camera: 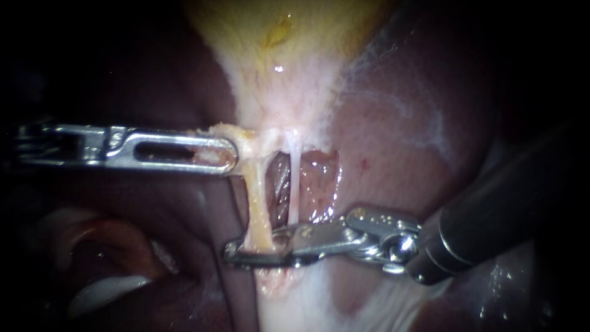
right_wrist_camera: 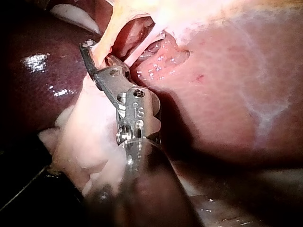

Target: Going back first clip left tube

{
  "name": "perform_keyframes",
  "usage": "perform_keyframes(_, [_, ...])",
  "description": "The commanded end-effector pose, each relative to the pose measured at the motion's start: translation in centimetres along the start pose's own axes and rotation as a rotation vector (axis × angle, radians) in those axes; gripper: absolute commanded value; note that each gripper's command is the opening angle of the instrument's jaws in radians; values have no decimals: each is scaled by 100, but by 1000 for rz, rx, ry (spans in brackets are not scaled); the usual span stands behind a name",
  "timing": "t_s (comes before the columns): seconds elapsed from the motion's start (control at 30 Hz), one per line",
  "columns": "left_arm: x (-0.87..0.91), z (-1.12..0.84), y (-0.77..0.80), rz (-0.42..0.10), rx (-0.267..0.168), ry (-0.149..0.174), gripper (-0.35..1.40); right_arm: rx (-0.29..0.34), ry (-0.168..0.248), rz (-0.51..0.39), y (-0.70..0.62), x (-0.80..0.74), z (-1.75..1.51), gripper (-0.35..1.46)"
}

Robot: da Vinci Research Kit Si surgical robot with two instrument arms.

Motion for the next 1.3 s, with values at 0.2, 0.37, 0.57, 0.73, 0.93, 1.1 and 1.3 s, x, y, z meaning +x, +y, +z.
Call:
perform_keyframes(0.2, [0,0,0,0,0,0,-35,8,21,-81,-2,5,0,-2])
perform_keyframes(0.37, [0,0,0,0,0,0,-35,10,38,-204,-1,12,6,45])
perform_keyframes(0.57, [0,0,1,0,-2,-2,-35,-56,52,-273,3,12,5,50])
perform_keyframes(0.73, [0,0,1,1,-2,-2,-35,-54,49,-313,2,12,-3,50])
perform_keyframes(0.93, [0,-1,1,1,-1,-2,-35,-75,54,-352,-1,16,-28,50])
perform_keyframes(1.1, [0,-1,1,1,-1,-1,-35,-86,56,-383,-8,20,-63,50])
perform_keyframes(1.3, [0,-1,2,1,-1,-1,-35,-106,60,-421,-19,37,-118,50])
